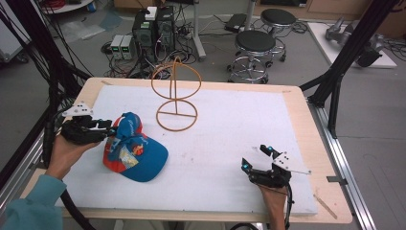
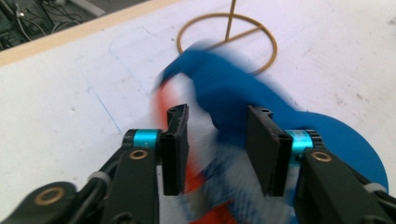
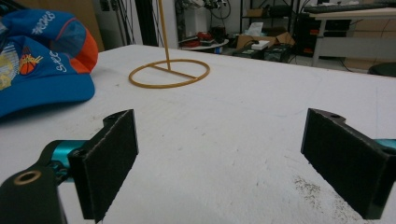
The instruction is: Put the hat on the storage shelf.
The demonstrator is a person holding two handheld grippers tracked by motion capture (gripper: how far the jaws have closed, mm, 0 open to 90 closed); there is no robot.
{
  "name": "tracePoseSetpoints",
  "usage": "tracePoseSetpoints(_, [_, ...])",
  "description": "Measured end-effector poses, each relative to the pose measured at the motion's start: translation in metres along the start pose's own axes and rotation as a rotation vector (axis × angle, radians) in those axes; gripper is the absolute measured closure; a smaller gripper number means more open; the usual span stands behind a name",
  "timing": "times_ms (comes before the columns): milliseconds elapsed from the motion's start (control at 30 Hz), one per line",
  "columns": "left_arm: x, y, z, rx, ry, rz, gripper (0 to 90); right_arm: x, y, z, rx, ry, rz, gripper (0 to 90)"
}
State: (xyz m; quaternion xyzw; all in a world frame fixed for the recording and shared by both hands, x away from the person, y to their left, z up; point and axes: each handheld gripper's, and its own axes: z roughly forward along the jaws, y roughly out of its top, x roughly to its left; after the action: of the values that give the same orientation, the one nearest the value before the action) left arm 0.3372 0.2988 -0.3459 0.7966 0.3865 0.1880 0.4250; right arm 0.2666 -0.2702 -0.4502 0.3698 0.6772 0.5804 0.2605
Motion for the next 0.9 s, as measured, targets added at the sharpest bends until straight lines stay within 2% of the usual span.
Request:
tracePoseSetpoints(100, [0.000,-0.001,-0.003,-0.028,0.006,0.009,45.7,0.000,0.000,0.000,0.000,0.000,0.000,9.9])
tracePoseSetpoints(200, [-0.001,-0.003,-0.003,-0.061,-0.004,0.023,26.5,0.000,0.000,0.000,-0.002,0.002,-0.006,9.9])
tracePoseSetpoints(267, [-0.002,-0.004,-0.002,-0.076,-0.006,0.037,20.3,0.000,0.000,0.000,-0.002,0.002,-0.006,9.9])
tracePoseSetpoints(333, [-0.002,-0.005,-0.002,-0.080,-0.032,0.050,15.3,0.000,0.000,0.000,-0.001,0.001,-0.007,9.9])
tracePoseSetpoints(467, [-0.006,-0.005,0.001,-0.088,-0.061,0.075,10.9,0.000,0.000,0.000,-0.001,0.000,-0.008,9.9])
tracePoseSetpoints(567, [-0.010,-0.007,0.007,-0.072,-0.096,0.133,10.6,0.000,0.000,0.000,0.000,0.000,-0.008,9.9])
tracePoseSetpoints(667, [-0.016,-0.011,0.016,-0.059,-0.140,0.163,10.5,0.001,0.000,0.000,0.003,0.002,-0.001,9.9])
tracePoseSetpoints(800, [-0.022,-0.016,0.026,-0.055,-0.168,0.173,10.6,0.001,0.000,0.000,0.003,0.001,-0.001,9.9])
tracePoseSetpoints(900, [-0.027,-0.019,0.032,-0.026,-0.169,0.188,10.5,0.001,0.000,0.000,0.003,0.002,-0.002,9.9])
